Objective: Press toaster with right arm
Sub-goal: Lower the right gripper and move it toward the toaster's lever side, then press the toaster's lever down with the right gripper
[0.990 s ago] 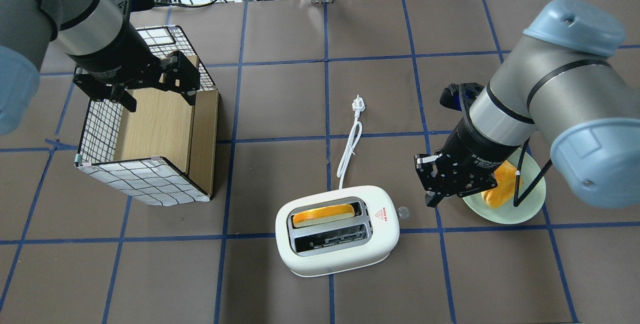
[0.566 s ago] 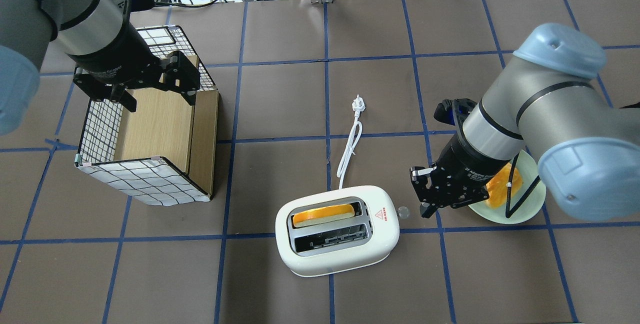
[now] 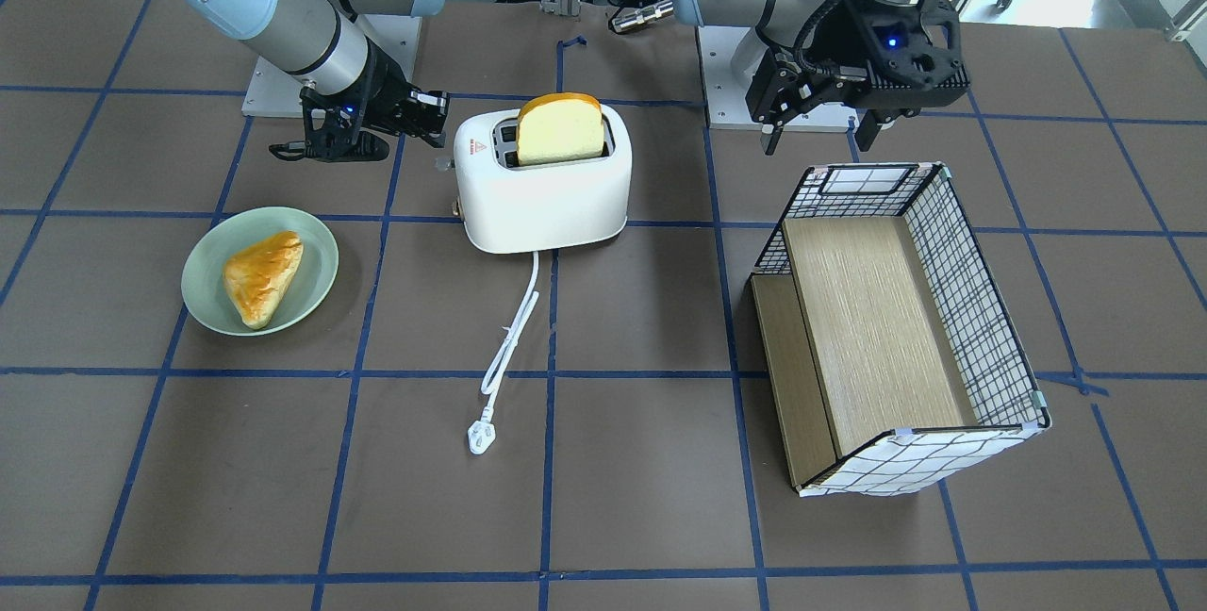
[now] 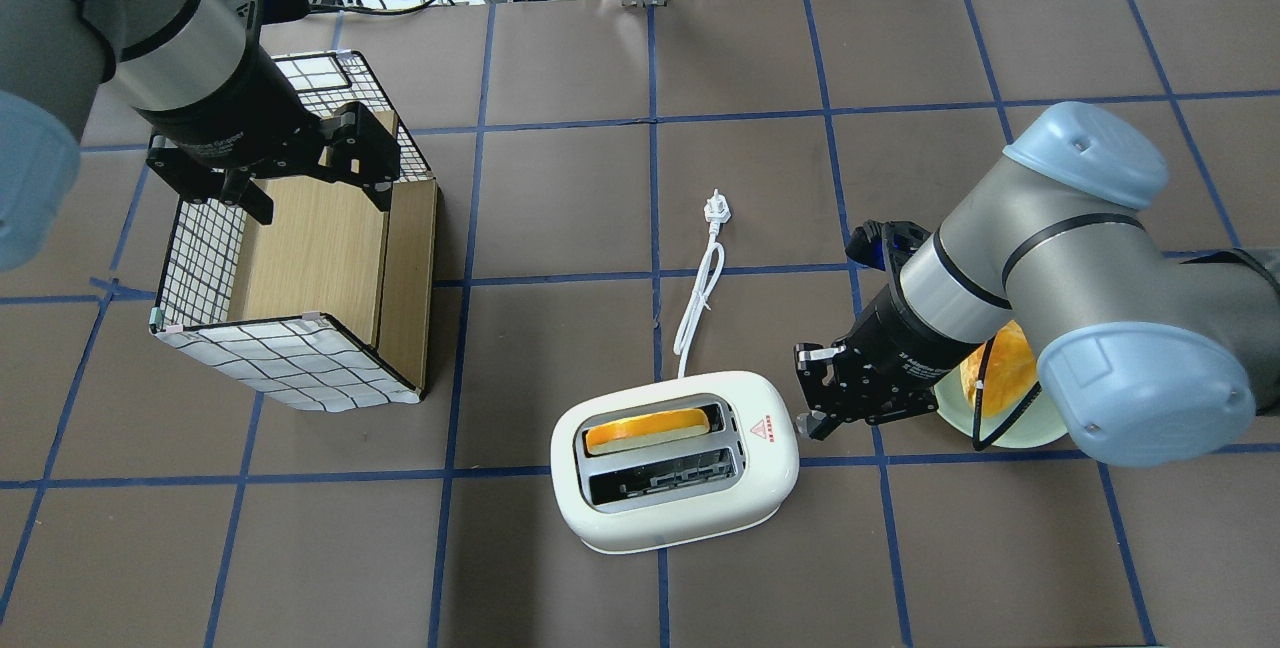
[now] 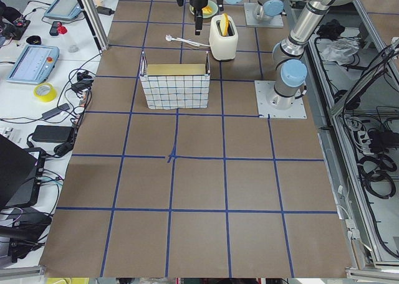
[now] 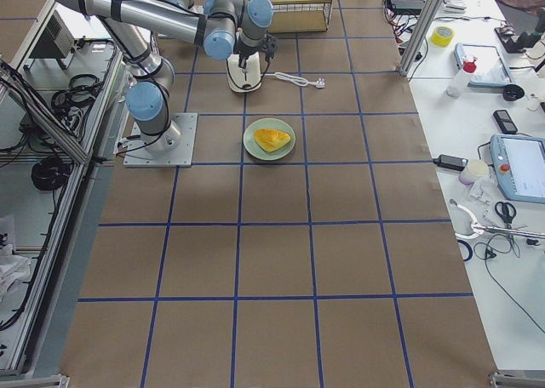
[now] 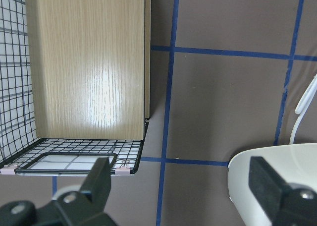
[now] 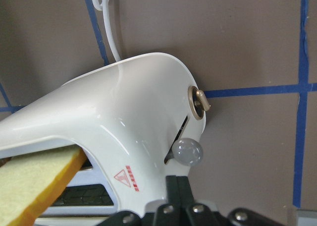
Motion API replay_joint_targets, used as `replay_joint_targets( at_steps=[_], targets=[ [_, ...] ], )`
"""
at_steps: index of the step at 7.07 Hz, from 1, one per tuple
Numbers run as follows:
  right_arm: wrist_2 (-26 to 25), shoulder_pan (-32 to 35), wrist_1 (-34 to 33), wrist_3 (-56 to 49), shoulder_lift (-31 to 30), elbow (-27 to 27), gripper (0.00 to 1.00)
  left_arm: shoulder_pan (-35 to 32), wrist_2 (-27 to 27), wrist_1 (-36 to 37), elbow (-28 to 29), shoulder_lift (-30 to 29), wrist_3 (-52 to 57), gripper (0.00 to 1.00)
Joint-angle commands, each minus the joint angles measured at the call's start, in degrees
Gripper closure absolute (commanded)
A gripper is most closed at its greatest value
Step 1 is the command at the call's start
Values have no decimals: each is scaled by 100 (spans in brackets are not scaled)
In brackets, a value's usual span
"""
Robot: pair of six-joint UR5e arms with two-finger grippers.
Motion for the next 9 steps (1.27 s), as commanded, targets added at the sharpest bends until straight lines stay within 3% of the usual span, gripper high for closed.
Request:
replay_joint_targets(
  at_steps=[1, 9],
  targets=[
    [-52, -6, -172, 143, 20, 17, 100, 0, 0, 0, 3, 0, 0, 0],
    [-52, 11, -374, 222, 221, 281, 100, 0, 0, 0, 3, 0, 0, 0]
  ],
)
